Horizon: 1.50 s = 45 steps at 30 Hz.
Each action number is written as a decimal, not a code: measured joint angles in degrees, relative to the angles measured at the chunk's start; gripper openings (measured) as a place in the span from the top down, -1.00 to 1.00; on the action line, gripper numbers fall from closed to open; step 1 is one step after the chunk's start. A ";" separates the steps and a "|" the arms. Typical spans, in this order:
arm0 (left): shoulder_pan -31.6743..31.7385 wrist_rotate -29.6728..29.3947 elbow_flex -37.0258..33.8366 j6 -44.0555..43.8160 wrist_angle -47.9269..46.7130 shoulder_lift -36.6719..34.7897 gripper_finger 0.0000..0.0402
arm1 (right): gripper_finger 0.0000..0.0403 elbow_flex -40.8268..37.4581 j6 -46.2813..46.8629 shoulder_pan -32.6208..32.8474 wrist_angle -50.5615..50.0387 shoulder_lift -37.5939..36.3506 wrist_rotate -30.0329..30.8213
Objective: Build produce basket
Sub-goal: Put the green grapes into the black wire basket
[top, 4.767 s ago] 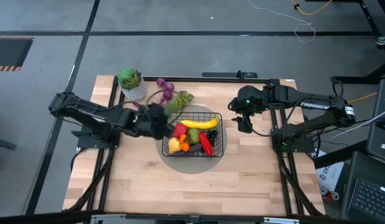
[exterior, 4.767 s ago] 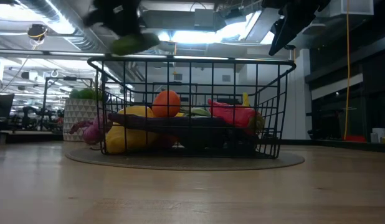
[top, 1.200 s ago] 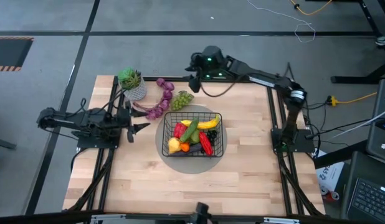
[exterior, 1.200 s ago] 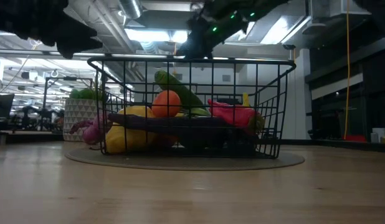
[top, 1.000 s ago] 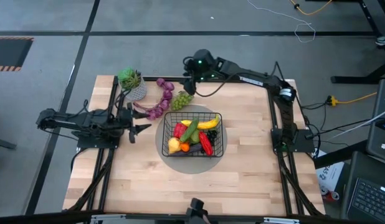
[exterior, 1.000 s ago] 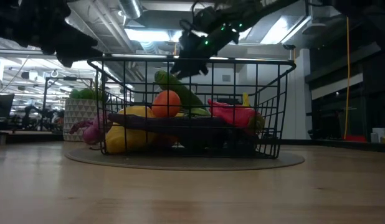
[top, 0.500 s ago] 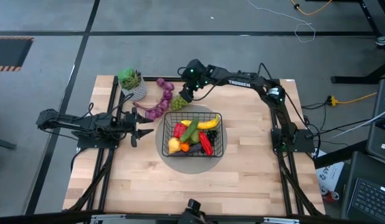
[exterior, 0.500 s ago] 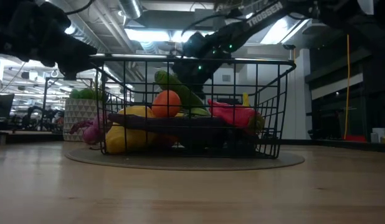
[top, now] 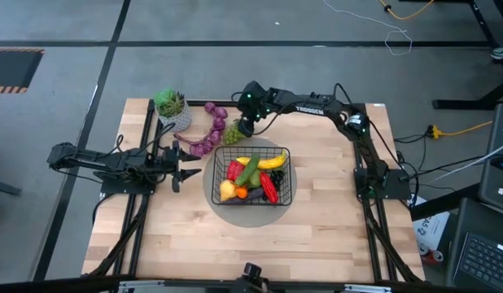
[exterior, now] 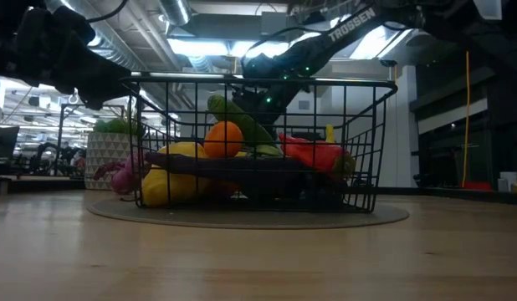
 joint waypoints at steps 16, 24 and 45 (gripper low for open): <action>-0.02 -0.07 0.00 0.02 -0.26 0.06 -0.07 | -0.18 -0.02 -7.65 3.19 -0.59 4.01 7.79; 0.00 -0.09 0.00 0.02 -0.26 0.06 -0.07 | -0.18 -0.02 -17.12 2.36 0.47 4.10 7.93; -0.02 -1.02 0.00 -1.51 -3.86 0.08 -0.07 | 0.16 0.87 -22.42 3.56 3.88 7.86 12.50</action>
